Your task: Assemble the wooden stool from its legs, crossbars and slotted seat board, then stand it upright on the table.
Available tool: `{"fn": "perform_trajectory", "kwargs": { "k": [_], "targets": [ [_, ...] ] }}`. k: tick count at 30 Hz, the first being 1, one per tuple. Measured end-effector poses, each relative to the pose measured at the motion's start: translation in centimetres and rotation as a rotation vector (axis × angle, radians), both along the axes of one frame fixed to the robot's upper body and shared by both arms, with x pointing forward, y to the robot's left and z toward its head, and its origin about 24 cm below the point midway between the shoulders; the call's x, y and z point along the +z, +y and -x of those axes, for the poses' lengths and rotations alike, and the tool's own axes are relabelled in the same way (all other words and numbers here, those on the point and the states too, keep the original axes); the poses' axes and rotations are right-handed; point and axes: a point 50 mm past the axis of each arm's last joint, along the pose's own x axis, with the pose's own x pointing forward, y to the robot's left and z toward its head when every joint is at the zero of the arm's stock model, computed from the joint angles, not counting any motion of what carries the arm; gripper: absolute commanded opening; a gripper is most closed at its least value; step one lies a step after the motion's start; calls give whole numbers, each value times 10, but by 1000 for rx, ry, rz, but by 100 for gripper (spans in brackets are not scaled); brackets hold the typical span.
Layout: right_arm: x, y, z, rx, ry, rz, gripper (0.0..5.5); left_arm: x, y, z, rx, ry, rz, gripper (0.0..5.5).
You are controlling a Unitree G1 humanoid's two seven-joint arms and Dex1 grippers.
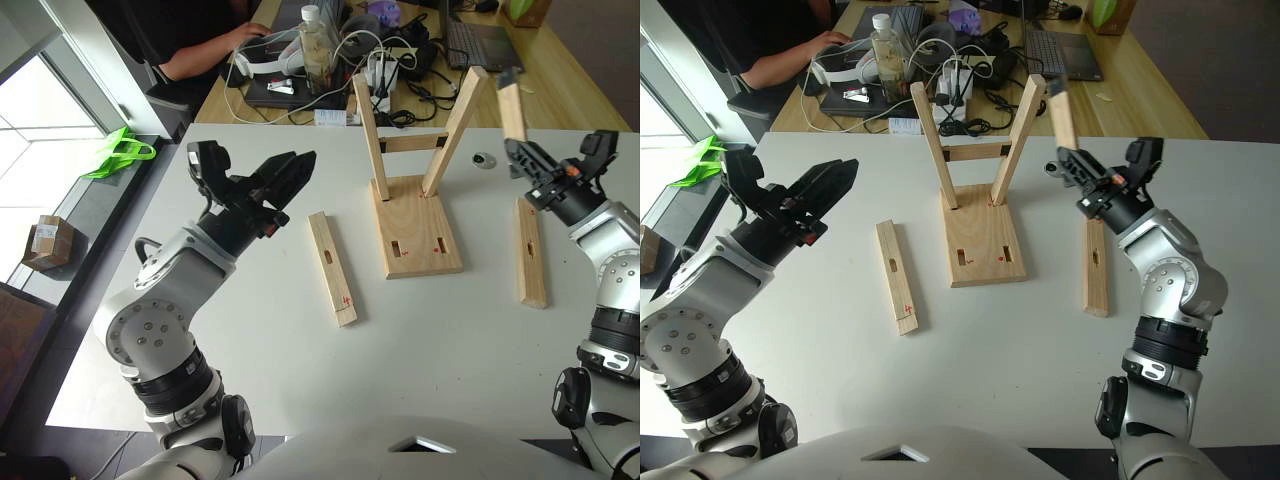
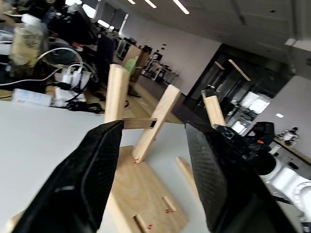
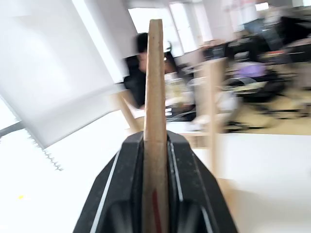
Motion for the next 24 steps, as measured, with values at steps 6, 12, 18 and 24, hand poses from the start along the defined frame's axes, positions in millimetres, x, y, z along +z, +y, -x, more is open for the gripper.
{"fn": "perform_trajectory", "kwargs": {
  "k": [6,12,18,24],
  "targets": [
    [-9,55,27,455,27,-83,40,15,-20,0,-229,19,173,287],
    [-6,82,37,651,4,-191,40,13,-34,0,-339,86,183,287],
    [6,94,33,666,-25,-280,40,9,-34,1,-322,114,179,287],
    [5,104,40,729,-8,-282,40,7,-46,3,-388,125,192,271]
  ]
}}
